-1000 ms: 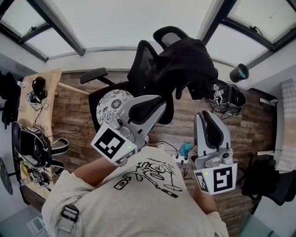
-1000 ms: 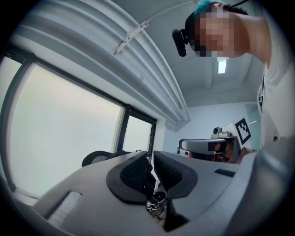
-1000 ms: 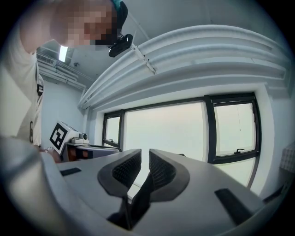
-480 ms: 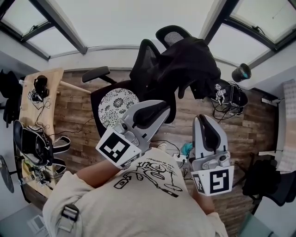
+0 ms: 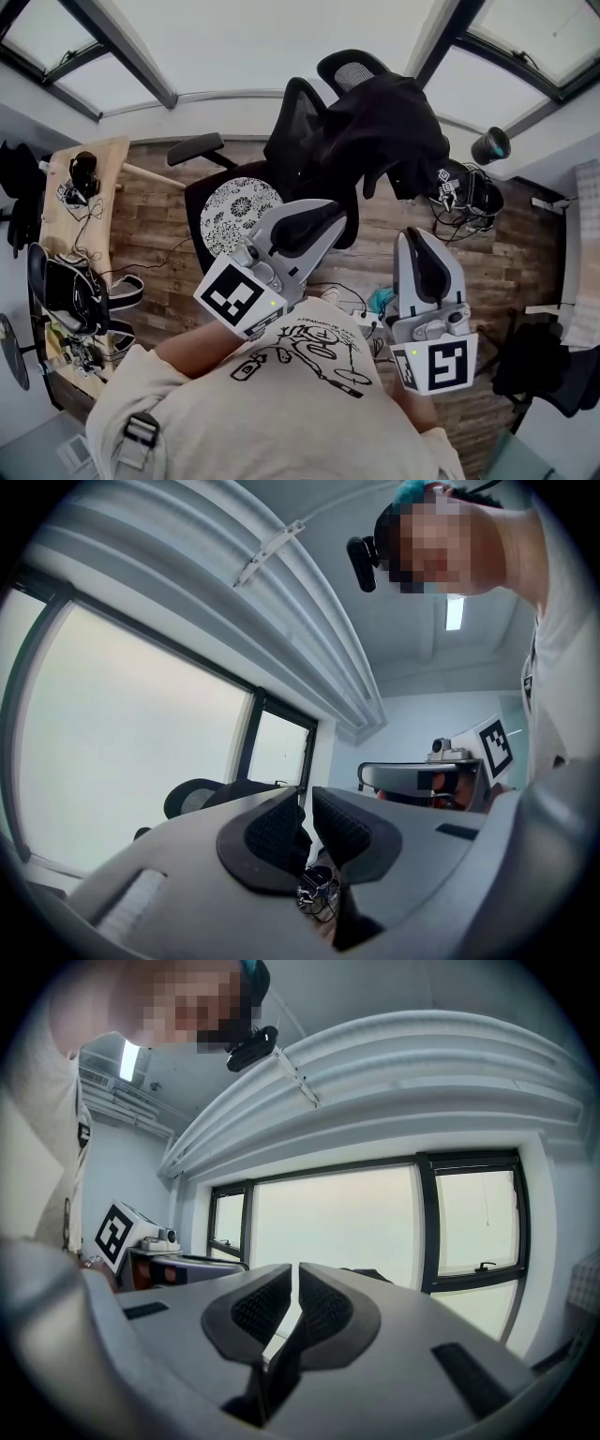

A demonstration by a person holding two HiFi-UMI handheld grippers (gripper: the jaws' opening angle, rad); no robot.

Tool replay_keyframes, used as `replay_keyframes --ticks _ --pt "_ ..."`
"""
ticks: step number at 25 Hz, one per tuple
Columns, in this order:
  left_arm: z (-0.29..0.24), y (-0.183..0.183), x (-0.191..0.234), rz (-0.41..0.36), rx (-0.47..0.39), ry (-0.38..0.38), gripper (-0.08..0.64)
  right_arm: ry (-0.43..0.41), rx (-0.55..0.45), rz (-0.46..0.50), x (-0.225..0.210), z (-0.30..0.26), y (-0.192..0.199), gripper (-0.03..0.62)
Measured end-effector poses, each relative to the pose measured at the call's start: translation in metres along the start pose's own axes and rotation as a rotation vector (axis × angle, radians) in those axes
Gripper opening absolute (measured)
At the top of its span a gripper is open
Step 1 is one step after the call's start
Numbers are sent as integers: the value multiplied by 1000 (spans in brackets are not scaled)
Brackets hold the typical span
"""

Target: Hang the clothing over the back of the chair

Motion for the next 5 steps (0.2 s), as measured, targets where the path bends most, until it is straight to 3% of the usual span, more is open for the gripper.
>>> replay_keyframes --ticks 5 --pt "-1 0 7 28 -9 7 48 5 3 15 0 -2 0 20"
Point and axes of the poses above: the fingertips, and each gripper's own axes: z backward along the fingers, x to its left, y out of its underside, the point moved 6 cm from there along z, backward along the fingers, and after that the axes turned 2 degrees about x, right-handed, at the moved point
